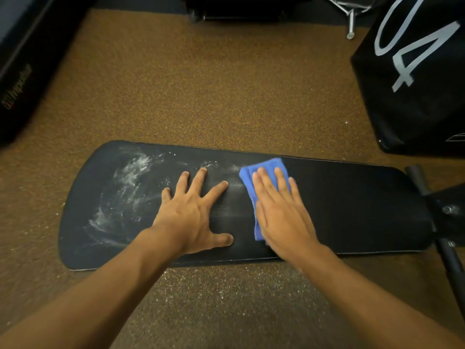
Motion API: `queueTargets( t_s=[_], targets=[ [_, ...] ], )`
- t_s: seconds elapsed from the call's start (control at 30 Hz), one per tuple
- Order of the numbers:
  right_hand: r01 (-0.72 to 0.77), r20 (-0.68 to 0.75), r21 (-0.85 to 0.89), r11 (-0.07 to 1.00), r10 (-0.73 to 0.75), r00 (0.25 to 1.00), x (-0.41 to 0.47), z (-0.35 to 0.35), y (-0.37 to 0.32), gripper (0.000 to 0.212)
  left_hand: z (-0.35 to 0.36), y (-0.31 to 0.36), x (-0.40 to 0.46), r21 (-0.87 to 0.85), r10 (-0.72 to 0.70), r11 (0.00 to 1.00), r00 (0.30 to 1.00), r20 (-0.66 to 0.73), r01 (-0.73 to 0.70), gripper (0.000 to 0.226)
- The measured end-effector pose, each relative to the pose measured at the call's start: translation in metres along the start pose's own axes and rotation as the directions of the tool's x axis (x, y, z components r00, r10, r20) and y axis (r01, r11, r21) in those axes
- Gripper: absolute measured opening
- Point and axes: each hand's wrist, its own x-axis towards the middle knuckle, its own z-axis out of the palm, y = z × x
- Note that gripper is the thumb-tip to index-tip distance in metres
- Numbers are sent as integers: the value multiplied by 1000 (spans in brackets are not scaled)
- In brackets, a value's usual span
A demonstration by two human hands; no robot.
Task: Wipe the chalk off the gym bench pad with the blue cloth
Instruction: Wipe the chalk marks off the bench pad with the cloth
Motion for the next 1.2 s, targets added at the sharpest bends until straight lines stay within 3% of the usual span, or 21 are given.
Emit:
queueTargets(
  t_s=[0.1,0.27,0.33,0.5,0.57,0.67,0.77,0.83,0.9,1.0,1.07,1.2],
  targets=[
    [93,34,11,996,-94,995,-31,-7,24,58,-2,1,-2,-8,-3,1000,1000,3,3,116],
    [-200,-19,12,980,201,979,32,-1,37,65,-1,1,-2,-12,17,1000,1000,-2,-17,114],
    [-232,-58,32,972,233,971,59,0,13,66,1,0,-2,-9,16,1000,1000,-4,-16,114],
    [88,-23,-26,996,-89,996,6,-2,-4,59,1,0,-2,7,17,1000,1000,-16,-17,115],
    [126,-28,-38,991,-127,991,-14,-5,22,57,0,0,-3,0,18,1000,1000,-10,-18,115],
    [-53,-41,-33,998,52,998,9,0,51,60,1,-1,-6,-10,14,1000,1000,-18,-14,115],
    [-218,-81,21,976,219,972,62,0,28,63,1,0,-5,2,12,1000,1000,-24,-12,114],
    [-159,-99,36,987,162,982,71,2,-1,63,1,1,-4,4,5,1000,1000,-22,-5,115],
    [-11,-69,-1,1000,11,998,50,3,-17,62,2,2,-3,7,0,1000,1000,-25,0,116],
    [139,-32,-47,989,-140,990,5,0,-2,60,1,1,-4,1,-2,1000,1000,-13,2,115],
    [81,-59,-52,995,-84,995,-3,3,22,58,0,2,-4,-1,8,1000,1000,-19,-8,115],
    [-271,-92,9,963,270,958,47,3,9,61,0,0,-3,-4,28,1000,1000,-9,-28,113]
  ],
)
